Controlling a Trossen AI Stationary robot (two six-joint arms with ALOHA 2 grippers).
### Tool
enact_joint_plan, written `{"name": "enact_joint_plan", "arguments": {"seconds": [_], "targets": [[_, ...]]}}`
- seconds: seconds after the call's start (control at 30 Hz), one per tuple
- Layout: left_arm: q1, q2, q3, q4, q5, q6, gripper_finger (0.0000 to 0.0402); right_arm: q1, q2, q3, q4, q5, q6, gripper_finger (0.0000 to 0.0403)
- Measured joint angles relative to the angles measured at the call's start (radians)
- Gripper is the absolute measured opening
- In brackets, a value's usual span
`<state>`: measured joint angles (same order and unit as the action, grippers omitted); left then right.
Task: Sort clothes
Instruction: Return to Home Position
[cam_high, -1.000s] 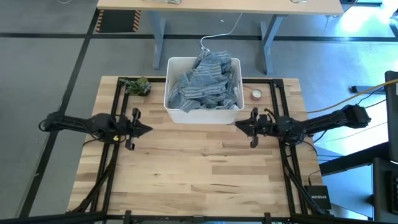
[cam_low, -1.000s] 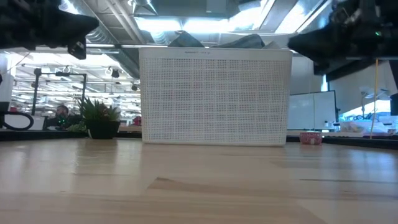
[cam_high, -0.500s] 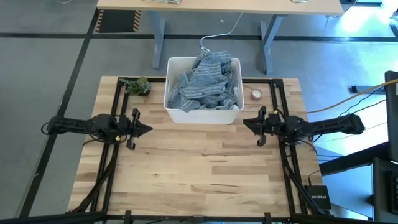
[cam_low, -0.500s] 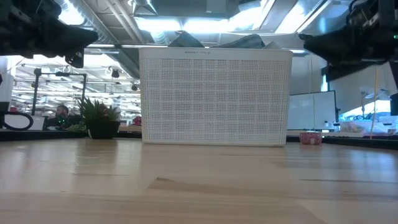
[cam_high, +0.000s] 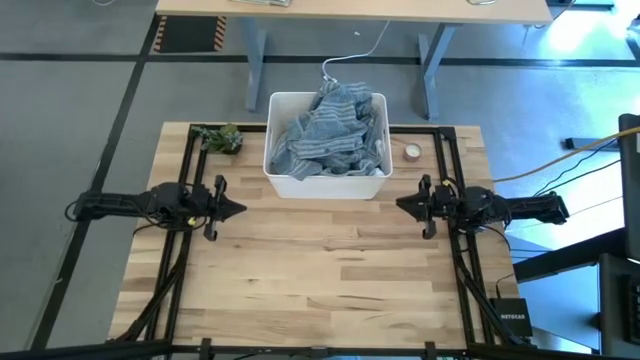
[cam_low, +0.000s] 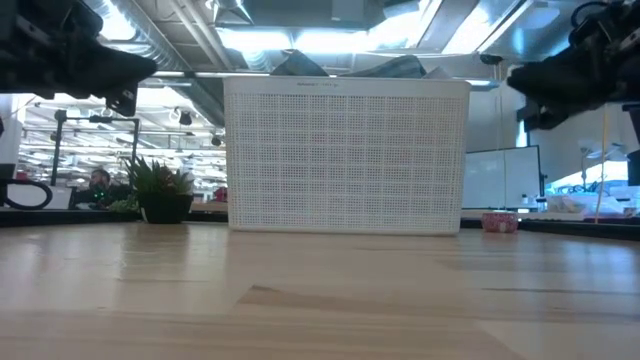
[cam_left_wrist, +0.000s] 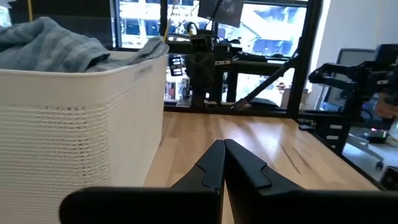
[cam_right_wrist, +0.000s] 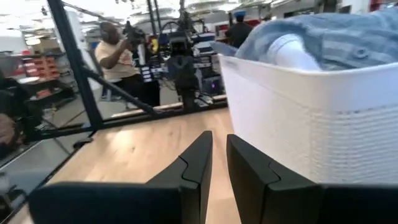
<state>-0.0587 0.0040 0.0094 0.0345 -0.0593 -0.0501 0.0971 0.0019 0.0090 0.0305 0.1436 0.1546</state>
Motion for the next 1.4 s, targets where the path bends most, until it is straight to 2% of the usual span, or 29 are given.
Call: {"name": "enact_joint_plan", "arguments": {"seconds": [0.1,0.37,0.57,1.4], "targets": [[0.015,0.000,0.000,0.004,0.000,-0.003,0.0003,0.000,0.016,0.000,0.008,0.031,-0.016,0.0065],[0.054,0.000,0.000,0.000,-0.002,0.005,0.0003,0.001,0.013,-0.001,0.007,0.026,-0.031,0.0065],[0.068,0.002,0.000,-0.002,-0.082,0.077,0.0003,0.001,0.013,-0.001,0.005,0.022,-0.029,0.0065],[0.068,0.002,0.000,-0.002,-0.083,0.103,0.0003,0.001,0.013,-0.001,0.006,0.023,-0.029,0.0065]]}}
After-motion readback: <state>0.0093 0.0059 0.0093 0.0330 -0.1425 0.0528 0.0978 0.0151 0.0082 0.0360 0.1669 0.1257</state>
